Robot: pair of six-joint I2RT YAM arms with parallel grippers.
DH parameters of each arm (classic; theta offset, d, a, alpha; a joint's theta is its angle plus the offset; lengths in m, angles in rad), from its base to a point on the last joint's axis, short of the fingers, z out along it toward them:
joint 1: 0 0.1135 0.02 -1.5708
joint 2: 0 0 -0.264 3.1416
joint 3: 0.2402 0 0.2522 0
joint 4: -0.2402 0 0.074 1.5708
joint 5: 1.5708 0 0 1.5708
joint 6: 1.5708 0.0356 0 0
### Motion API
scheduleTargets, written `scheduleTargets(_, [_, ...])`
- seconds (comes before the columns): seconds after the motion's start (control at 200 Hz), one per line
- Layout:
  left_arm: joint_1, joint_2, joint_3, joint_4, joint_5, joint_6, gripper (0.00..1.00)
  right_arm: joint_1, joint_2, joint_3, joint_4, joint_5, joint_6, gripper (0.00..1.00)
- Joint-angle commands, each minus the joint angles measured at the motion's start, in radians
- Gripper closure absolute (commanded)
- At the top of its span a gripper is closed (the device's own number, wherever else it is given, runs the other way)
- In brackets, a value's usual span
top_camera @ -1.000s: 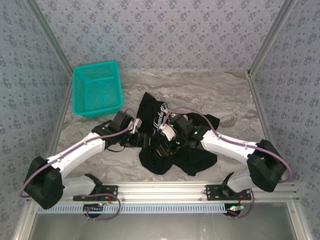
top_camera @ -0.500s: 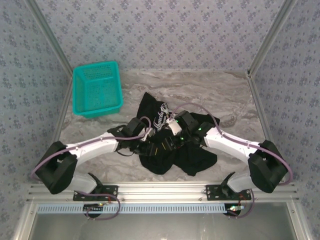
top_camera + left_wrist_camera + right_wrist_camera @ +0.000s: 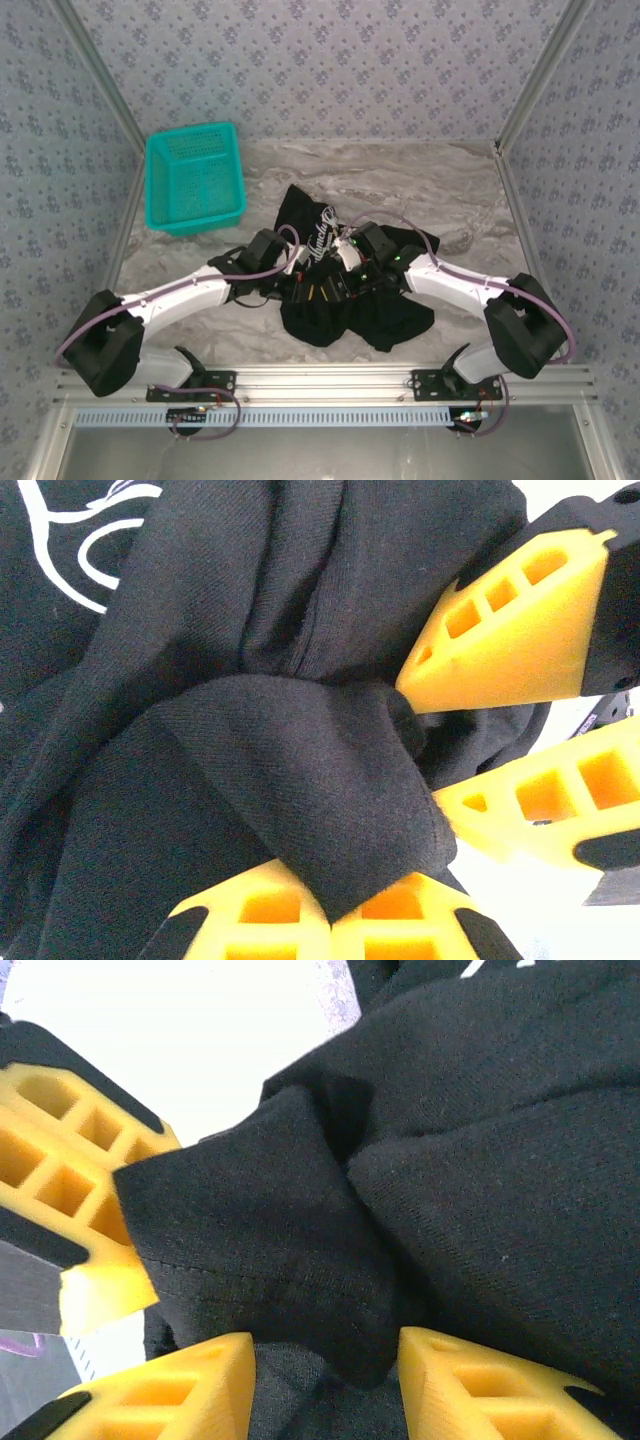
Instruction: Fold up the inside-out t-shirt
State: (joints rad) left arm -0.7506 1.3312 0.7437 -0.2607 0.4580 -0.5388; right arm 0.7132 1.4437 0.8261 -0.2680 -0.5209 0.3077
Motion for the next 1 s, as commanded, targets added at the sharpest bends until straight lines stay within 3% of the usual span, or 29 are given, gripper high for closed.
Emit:
scheduleTargets(0.0, [0.008,-0.011,0.009,-0.007,0.019,0.025,1.00,-0.010,0.013,0.005,-0.019,0.005,0.011,0.54])
scheduleTargets(0.09, [0.011,-0.022,0.005,-0.006,0.020,0.025,1.00,-0.039,0.002,0.001,-0.049,0.039,0.008,0.52])
scheduleTargets(0.34, [0.013,-0.027,0.003,0.000,0.021,0.016,1.00,-0.022,0.049,-0.011,0.010,-0.023,0.037,0.53])
scheduleTargets(0.44, [0.015,-0.029,0.002,-0.005,0.018,0.017,1.00,-0.022,0.051,-0.022,0.059,-0.060,0.061,0.61])
scheduleTargets(0.57, [0.015,-0.034,0.004,-0.020,-0.014,0.027,1.00,-0.039,0.025,-0.015,0.075,-0.106,0.076,0.88])
scheduleTargets(0.65, [0.014,-0.041,0.014,-0.039,-0.077,0.041,0.98,-0.074,-0.031,0.004,0.047,-0.145,0.076,1.00])
scheduleTargets(0.779, [0.015,-0.078,0.030,-0.014,-0.176,0.058,0.89,-0.157,-0.158,0.038,0.032,-0.244,0.103,1.00])
scheduleTargets(0.994, [-0.005,-0.115,0.043,0.080,-0.142,0.086,0.77,-0.241,-0.234,0.103,0.061,-0.334,0.177,1.00])
